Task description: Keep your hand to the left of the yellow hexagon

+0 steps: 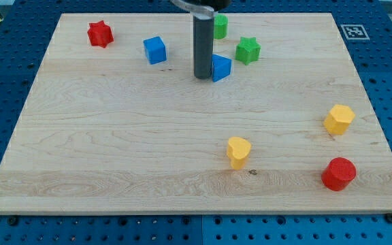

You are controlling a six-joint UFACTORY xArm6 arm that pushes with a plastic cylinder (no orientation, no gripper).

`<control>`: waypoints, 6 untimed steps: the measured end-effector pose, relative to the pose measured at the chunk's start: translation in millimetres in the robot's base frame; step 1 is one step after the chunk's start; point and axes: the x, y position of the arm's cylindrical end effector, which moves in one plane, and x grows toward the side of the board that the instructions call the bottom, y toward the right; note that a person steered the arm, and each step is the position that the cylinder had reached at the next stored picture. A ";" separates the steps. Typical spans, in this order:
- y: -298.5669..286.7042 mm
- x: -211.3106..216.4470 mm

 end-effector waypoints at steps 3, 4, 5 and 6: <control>-19.4 111.2; 27.3 74.9; 83.6 71.2; 135.7 98.0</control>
